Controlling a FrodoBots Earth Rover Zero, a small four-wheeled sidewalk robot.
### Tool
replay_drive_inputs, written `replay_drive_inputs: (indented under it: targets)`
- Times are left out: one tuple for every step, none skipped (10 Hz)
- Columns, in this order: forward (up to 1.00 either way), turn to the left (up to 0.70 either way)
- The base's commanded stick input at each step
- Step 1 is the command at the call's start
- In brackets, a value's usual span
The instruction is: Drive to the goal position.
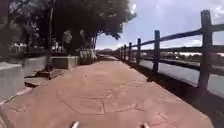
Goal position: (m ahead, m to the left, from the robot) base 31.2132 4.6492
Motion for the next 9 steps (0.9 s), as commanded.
replay_drive_inputs:
  targets:
    - [1.0, 0.0]
    - [1.0, 0.0]
    - [1.0, 0.0]
    - [1.0, 0.0]
    - [1.0, 0.0]
    - [1.0, 0.0]
    - [1.0, 0.0]
    - [1.0, 0.0]
    - [1.0, 0.0]
